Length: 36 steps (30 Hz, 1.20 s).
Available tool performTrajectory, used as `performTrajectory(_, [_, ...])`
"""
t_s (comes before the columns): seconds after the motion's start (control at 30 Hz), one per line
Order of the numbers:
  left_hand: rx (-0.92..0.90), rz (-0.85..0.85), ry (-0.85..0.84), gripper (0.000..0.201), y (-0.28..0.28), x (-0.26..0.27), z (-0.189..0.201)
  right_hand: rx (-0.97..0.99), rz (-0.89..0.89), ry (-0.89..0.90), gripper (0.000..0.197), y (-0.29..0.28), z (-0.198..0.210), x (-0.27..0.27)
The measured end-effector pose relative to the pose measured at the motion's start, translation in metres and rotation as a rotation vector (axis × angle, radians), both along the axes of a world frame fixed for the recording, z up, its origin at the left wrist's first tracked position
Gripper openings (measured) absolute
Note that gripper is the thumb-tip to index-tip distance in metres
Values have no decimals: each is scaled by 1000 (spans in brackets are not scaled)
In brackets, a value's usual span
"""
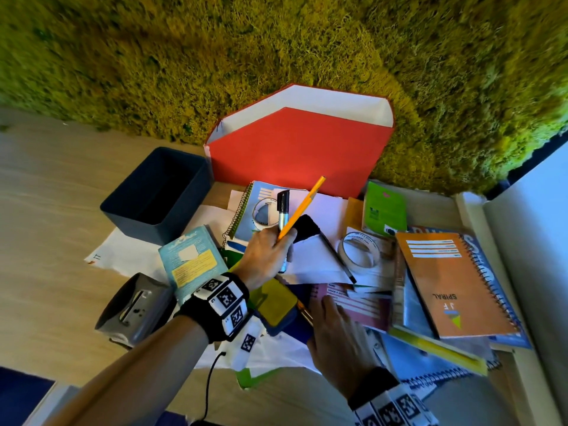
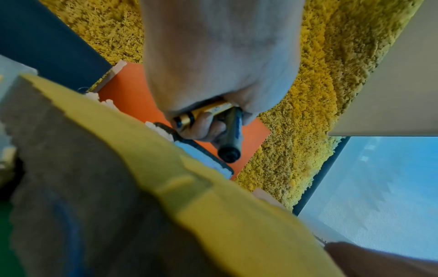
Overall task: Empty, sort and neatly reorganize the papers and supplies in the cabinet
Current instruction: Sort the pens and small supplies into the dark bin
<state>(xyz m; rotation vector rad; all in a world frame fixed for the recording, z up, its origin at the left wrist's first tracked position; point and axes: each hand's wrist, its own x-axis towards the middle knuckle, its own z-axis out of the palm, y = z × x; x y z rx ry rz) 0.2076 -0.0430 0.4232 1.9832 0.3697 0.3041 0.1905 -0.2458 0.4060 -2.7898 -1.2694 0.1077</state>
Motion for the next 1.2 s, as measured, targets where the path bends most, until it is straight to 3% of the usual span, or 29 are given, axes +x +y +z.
performTrajectory(0.2, [-4,6,4,42,-1,7,4,-47,8,30,37,-7,1,7])
performTrajectory(0.33, [-58,-67,-27,18,-6,9,8,7,9,90,2,-15,18,22])
performTrajectory(0.4, [70,-91,-47,16,-9,9,11,19,40,120,26,-22,24,33])
performTrajectory(0.47, [134,-163,-89,23,-14,7,17,61,69,110,37,-25,39,45])
performTrajectory(0.57, [185,-351,-114,42,-21,6,25,243,89,57,20,-23,73,65])
performTrajectory(0.67, [240,-422,6,57,-23,8,31,233,150,21,17,-20,105,86])
performTrajectory(0.8, [417,-358,64,45,-18,9,41,287,211,37,23,-7,129,100])
performTrajectory(0.87, [472,-298,-5,43,-13,7,43,337,238,-38,23,4,134,103])
performTrajectory(0.93, [529,-224,33,39,-8,4,44,479,263,-153,22,16,138,102])
performTrajectory(1.0, [481,-152,86,39,1,1,44,714,242,-245,31,24,137,103])
performTrajectory(1.1, [256,-50,171,36,24,-5,45,982,72,-201,33,37,121,108])
performTrajectory(1.13, [167,-25,186,34,30,-7,47,969,7,-181,27,40,108,114])
performTrajectory(1.2, [-12,14,178,30,44,-11,50,691,-100,-169,21,49,78,124])
